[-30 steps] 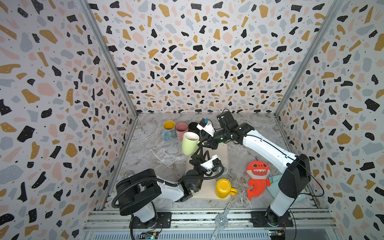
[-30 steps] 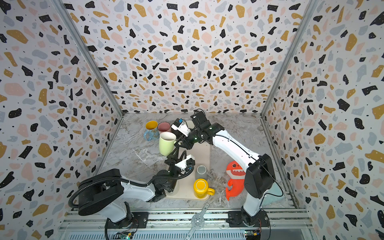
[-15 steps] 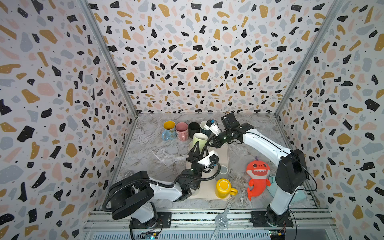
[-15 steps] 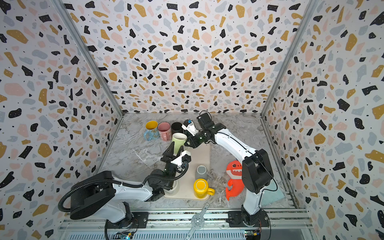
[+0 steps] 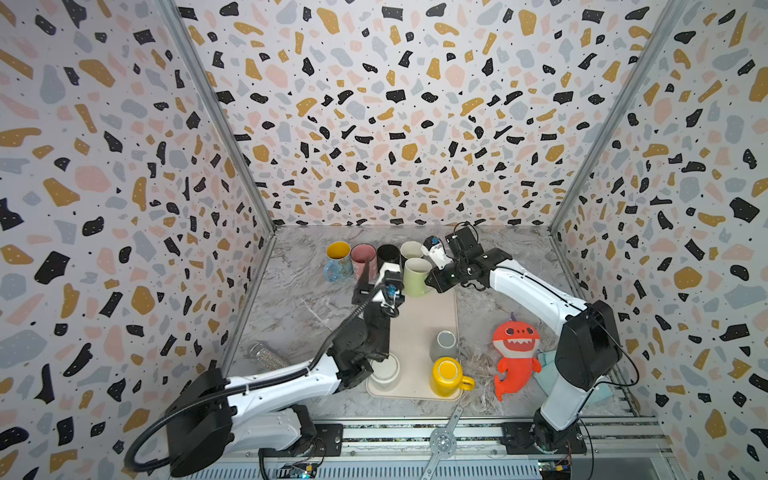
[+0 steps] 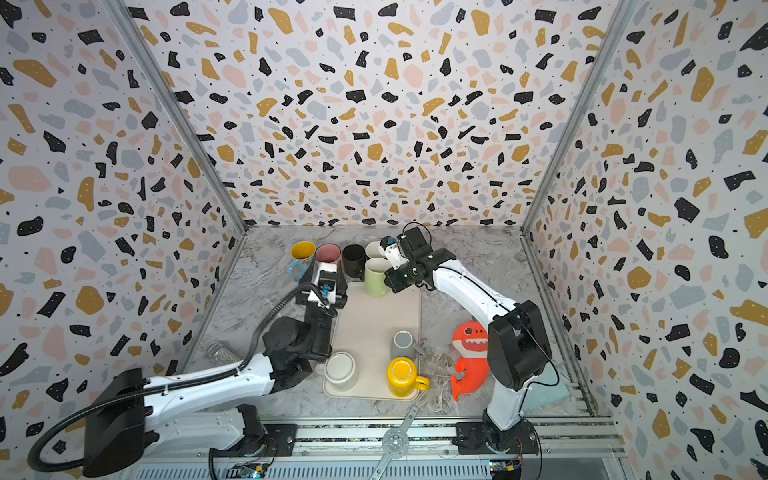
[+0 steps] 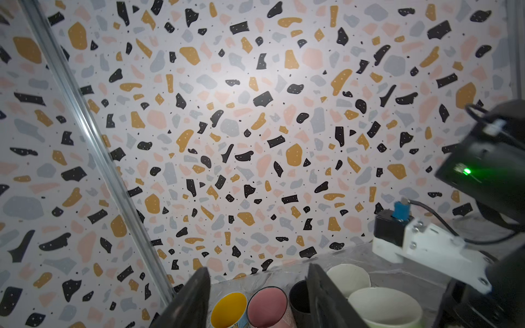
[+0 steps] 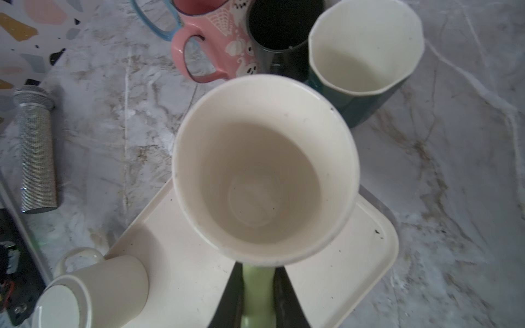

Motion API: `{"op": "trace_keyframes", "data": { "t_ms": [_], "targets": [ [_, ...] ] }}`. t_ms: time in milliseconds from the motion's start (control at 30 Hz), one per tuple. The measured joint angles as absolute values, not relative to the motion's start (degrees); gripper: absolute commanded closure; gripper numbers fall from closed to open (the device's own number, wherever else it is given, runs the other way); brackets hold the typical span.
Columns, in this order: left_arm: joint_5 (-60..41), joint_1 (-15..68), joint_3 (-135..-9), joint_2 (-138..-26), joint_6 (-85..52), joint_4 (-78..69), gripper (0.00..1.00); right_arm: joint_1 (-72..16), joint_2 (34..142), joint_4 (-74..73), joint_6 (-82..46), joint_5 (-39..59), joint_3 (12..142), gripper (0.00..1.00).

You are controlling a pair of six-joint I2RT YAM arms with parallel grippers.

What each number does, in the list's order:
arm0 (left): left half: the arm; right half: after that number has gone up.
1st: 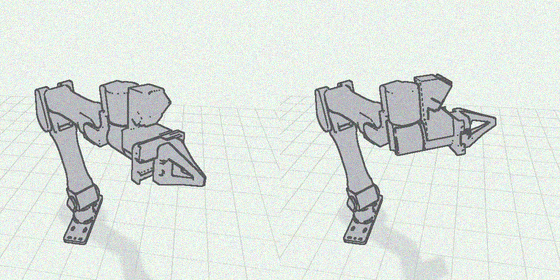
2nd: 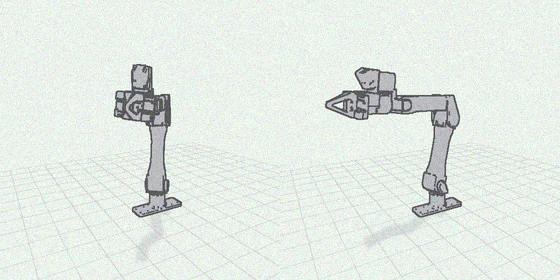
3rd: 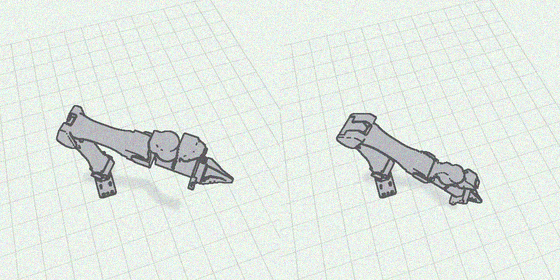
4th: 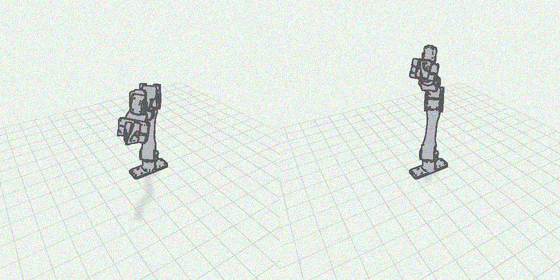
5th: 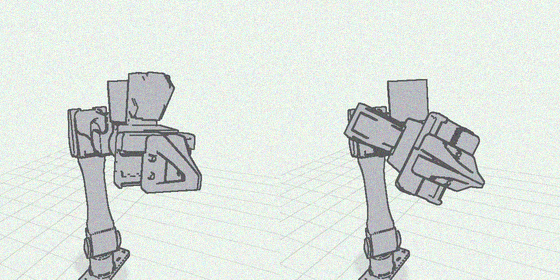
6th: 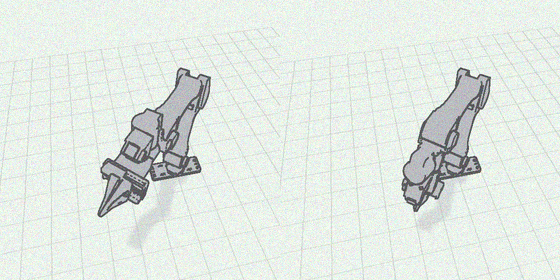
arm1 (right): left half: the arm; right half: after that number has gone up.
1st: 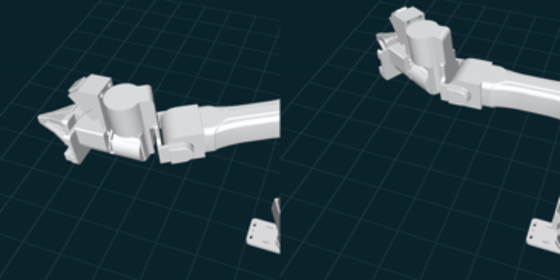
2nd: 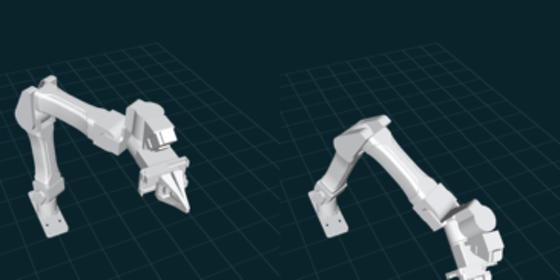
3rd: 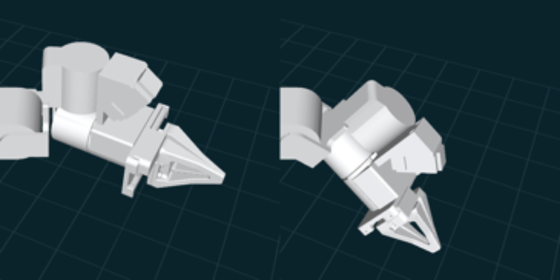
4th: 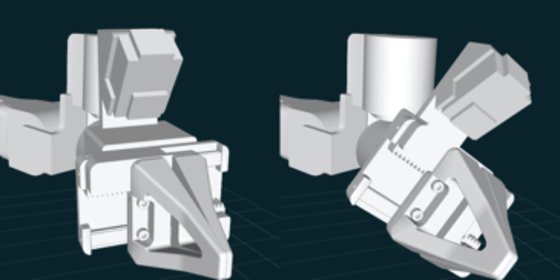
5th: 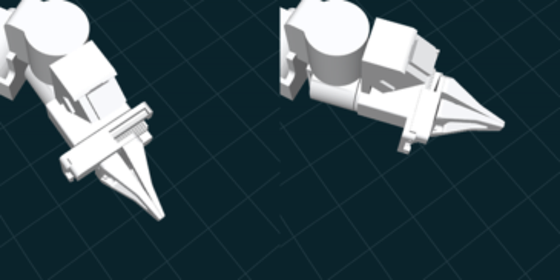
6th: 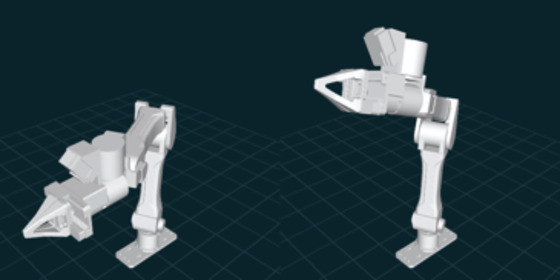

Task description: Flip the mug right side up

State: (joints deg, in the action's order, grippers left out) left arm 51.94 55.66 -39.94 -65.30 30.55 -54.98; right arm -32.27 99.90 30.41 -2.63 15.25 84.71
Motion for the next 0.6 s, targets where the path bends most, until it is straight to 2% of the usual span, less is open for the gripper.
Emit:
{"op": "trace_keyframes", "data": {
  "t_ms": [233, 600],
  "targets": [
    [47.8, 47.9, -41.6, -59.2, 13.0, -39.2, 0.41, -31.6, 97.6, 28.5, -4.9, 6.2, 81.4, 1.00],
    [32.2, 34.6, -48.8, -60.6, -8.4, -19.5, 0.41, -29.9, 97.8, 23.6, -7.1, -1.9, 81.3, 1.00]
  ]
}}
